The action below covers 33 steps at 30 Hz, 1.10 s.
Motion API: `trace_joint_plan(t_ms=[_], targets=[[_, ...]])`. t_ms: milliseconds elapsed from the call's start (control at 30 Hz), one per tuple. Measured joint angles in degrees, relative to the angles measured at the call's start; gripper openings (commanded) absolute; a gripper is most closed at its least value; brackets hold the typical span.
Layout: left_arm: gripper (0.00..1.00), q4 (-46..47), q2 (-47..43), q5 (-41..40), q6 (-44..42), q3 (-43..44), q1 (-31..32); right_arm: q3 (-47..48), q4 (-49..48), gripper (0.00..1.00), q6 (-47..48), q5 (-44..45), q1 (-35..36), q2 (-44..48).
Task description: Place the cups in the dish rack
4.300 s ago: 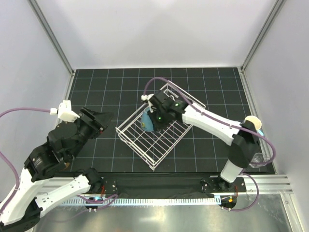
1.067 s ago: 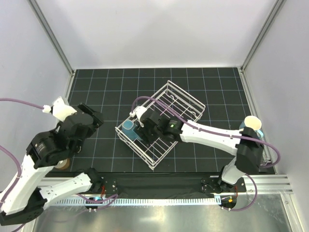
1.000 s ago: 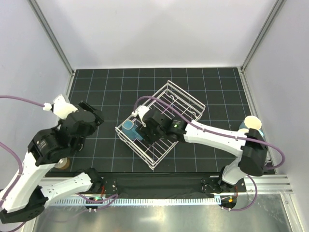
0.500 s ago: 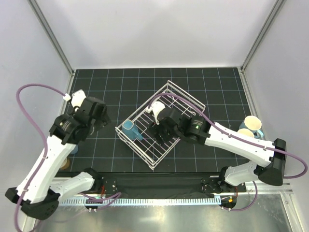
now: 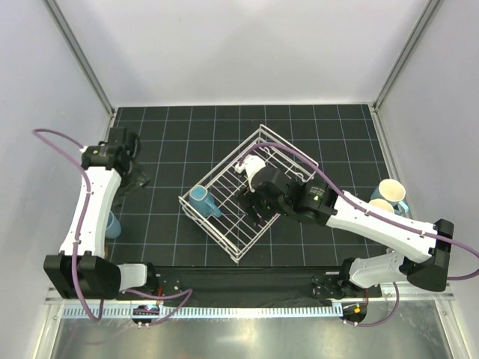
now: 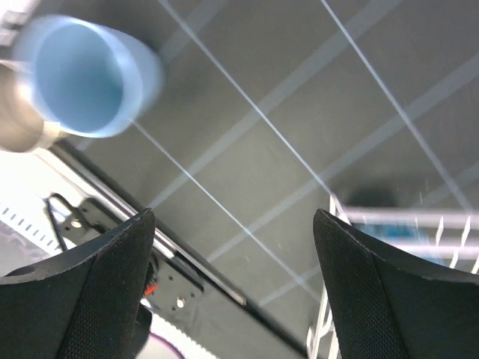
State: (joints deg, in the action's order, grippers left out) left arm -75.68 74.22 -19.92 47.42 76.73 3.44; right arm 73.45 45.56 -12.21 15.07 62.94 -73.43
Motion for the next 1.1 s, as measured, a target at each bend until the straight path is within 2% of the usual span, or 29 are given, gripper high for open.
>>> trace_joint_plan(t_ms=[267,567,833,1100], targets=[[0.80,0.79,-4.87,-8.66,-0.87,-1.75,-9.53,2.36,2.34,0.72,0.04,-0.20,0.00,-0.52],[0.78,10.16,-1.64,-8.92,-5.46,-10.12,-19.87,4.85,4.92,0.72,0.90,-0.20,0.00,-0.55],[0.77,17.33,2.64,-5.55,-7.39,-11.61,-20.83,4.85,6.82,0.73,1.79,0.11,0.00,-0.55],[0.70,19.82,7.13,-4.39,-7.37,-13.99,-21.16,4.85,6.82,0.73,1.97,0.87,0.00,-0.52]])
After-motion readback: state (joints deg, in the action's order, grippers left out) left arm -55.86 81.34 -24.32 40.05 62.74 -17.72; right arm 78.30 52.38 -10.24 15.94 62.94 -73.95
